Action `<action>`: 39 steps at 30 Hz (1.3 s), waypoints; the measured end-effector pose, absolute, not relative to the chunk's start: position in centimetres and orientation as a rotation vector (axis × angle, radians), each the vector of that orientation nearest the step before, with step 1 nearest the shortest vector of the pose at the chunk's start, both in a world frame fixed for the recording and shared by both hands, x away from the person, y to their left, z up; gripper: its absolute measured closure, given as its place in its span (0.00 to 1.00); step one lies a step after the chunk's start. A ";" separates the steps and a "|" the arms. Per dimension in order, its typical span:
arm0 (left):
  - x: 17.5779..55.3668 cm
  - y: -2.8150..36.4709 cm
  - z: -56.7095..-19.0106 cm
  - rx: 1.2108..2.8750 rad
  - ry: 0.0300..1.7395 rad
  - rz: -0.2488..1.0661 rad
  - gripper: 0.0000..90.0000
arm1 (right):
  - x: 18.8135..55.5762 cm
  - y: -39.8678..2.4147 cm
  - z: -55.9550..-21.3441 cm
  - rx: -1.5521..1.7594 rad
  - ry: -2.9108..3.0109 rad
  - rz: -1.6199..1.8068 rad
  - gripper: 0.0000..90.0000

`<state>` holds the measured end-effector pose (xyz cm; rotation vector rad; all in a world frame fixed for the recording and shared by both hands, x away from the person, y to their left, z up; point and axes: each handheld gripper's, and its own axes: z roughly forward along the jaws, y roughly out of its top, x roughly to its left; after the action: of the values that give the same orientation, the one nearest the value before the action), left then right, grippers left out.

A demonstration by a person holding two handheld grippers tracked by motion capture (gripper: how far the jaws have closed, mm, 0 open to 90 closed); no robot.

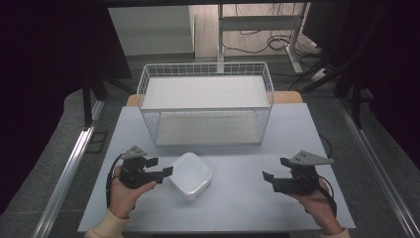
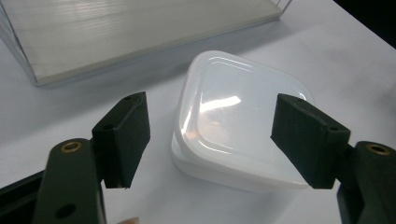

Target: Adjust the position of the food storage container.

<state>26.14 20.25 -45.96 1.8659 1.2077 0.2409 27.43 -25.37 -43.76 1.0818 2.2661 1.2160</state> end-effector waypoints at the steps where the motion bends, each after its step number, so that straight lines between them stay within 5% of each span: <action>1: 26.1 20.3 -46.0 1.866 1.208 0.241 0.30 | 27.4 -25.4 -43.8 1.082 2.266 1.216 0.22; 28: 25.4 21.4 -45.7 1.840 1.228 0.261 0.31 | 27.8 -26.0 -44.2 1.136 2.307 1.227 0.25; 39: 25.3 22.6 -46.6 1.863 1.308 0.261 0.48 | 27.9 -26.6 -44.1 1.162 2.304 1.198 0.26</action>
<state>25.27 22.58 -46.58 1.8631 1.3076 0.2612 27.90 -26.55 -44.15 1.1623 2.3042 1.1980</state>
